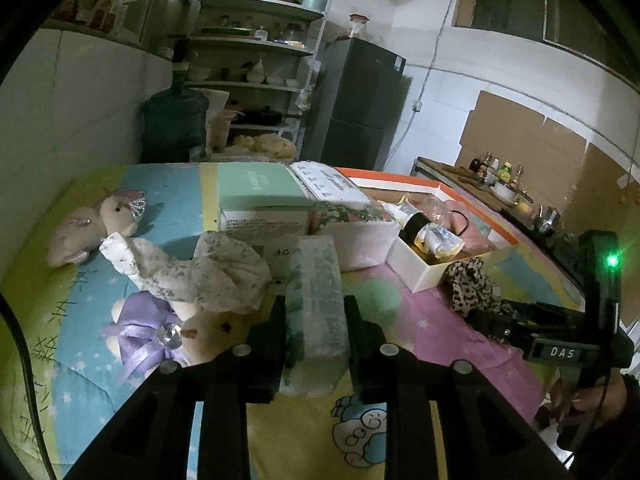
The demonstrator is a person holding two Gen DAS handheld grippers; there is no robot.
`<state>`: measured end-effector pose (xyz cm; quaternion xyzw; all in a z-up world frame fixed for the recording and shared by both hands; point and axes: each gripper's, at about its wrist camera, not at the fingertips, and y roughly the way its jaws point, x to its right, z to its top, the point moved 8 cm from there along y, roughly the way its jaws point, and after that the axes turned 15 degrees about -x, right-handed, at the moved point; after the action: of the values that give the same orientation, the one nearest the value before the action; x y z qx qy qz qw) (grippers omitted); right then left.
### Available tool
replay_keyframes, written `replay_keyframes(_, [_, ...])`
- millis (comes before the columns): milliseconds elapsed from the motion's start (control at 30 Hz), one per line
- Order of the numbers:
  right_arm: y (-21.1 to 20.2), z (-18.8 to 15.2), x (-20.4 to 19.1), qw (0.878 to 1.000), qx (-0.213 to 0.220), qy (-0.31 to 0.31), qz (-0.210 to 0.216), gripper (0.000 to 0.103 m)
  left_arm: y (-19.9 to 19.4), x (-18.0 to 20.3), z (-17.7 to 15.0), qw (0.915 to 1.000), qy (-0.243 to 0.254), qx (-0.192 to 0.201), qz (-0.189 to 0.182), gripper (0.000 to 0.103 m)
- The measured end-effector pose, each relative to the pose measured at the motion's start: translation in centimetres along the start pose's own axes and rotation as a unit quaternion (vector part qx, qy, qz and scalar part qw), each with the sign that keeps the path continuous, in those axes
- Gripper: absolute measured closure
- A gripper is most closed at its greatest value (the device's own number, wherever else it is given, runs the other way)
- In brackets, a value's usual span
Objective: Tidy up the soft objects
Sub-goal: 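Lift the tissue pack with the left gripper while the right lifts the leopard-print cloth, then carry the tissue pack with the left gripper while the right carries the cloth over the tray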
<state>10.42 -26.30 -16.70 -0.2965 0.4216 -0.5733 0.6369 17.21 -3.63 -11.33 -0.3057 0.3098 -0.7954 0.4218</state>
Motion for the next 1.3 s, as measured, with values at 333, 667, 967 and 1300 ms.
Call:
replay_keyframes(333, [0.1,-0.1,-0.2,1.000,0.000,-0.005,0.003,0.030,0.0,0.0,-0.5,0.9999,-0.004,0.000,-0.011,0.079])
replay_keyframes(667, [-0.5,-0.4,0.2,1.000,0.010,-0.003,-0.012,0.082,-1.0,0.4,-0.2,0.9997,-0.002,0.021,-0.008,0.081])
replay_keyframes(967, [-2.9,0.0,-0.3,0.999,0.041,-0.013,-0.010,0.085,-2.3,1.5,0.7,0.9993,0.006,0.036,-0.008,0.081])
replay_keyframes(1300, [-5.8,0.8,0.3,0.997,0.069,-0.027,-0.020,0.085,-3.5,4.3,2.9,0.9984,0.025,0.051,-0.004,0.081])
